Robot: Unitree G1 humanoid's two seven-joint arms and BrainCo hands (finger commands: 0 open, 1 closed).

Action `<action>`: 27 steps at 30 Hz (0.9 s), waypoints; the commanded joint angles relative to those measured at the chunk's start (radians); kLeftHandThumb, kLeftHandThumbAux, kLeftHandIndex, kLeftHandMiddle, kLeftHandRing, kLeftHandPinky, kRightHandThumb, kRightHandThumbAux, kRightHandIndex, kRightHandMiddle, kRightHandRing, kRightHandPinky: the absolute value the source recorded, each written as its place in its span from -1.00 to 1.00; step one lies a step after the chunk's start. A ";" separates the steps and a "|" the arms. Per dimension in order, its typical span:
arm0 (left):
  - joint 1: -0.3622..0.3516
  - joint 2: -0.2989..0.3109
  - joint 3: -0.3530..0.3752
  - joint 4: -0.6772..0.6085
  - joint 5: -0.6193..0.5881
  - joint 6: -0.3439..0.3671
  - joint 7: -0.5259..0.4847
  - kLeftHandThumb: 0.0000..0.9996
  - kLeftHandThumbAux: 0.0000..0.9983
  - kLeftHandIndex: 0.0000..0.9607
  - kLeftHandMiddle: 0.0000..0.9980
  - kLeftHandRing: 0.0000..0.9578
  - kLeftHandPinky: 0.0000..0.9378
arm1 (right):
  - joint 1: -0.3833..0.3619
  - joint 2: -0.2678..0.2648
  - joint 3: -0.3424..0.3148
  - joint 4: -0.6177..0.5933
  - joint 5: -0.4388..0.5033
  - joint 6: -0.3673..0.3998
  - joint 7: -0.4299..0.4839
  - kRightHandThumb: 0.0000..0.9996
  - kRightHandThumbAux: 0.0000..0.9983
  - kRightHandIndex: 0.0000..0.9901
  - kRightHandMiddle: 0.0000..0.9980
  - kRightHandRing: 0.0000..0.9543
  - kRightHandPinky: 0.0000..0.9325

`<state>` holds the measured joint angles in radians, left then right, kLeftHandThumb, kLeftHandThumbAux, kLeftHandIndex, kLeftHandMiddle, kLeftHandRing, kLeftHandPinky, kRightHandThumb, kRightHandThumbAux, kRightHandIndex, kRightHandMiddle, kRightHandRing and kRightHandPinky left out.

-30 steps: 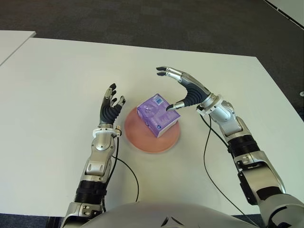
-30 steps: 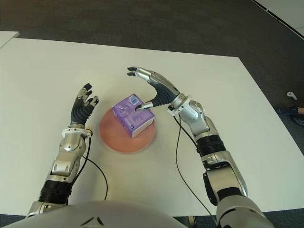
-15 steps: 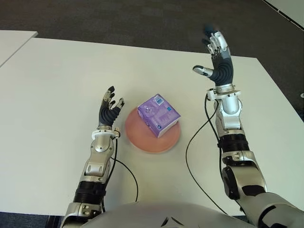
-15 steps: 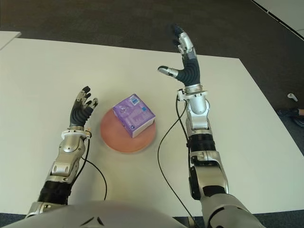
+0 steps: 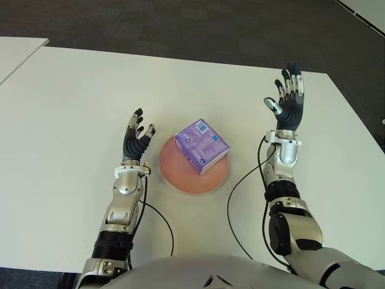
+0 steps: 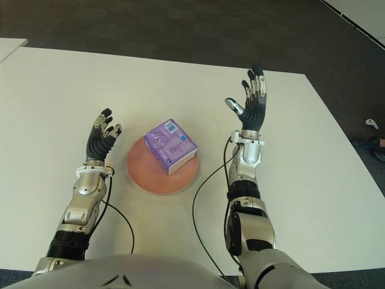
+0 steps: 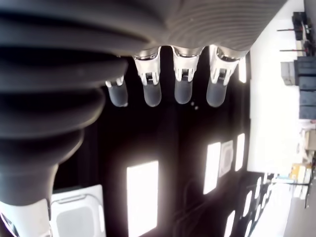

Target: Put the tissue paper into the plate.

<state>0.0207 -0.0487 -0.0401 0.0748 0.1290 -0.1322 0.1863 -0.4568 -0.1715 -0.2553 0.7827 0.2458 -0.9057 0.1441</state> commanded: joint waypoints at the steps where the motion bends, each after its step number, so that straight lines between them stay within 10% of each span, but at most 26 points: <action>1: 0.018 0.002 -0.014 -0.030 0.012 0.025 -0.013 -1.00 0.22 -1.00 -1.00 -1.00 -1.00 | 0.030 0.063 -0.017 0.133 -0.026 -0.071 -0.035 -1.00 0.43 -0.89 -0.92 -0.95 -0.86; 11: 0.045 0.000 -0.026 -0.104 0.013 0.076 -0.011 -1.00 0.22 -0.97 -0.99 -1.00 -0.99 | 0.178 0.138 0.012 -0.042 -0.188 0.083 -0.265 -1.00 0.44 -0.94 -0.97 -1.00 -0.98; 27: 0.006 0.007 0.034 0.060 -0.014 -0.027 0.017 -1.00 0.23 -1.00 -1.00 -1.00 -1.00 | 0.326 0.143 0.061 -0.157 -0.238 0.304 -0.292 -0.95 0.44 -0.98 -0.99 -1.00 -0.98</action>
<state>0.0347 -0.0279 -0.0118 0.1035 0.1160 -0.1398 0.1873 -0.2059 -0.0387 -0.2132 0.6576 0.0208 -0.6660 -0.1531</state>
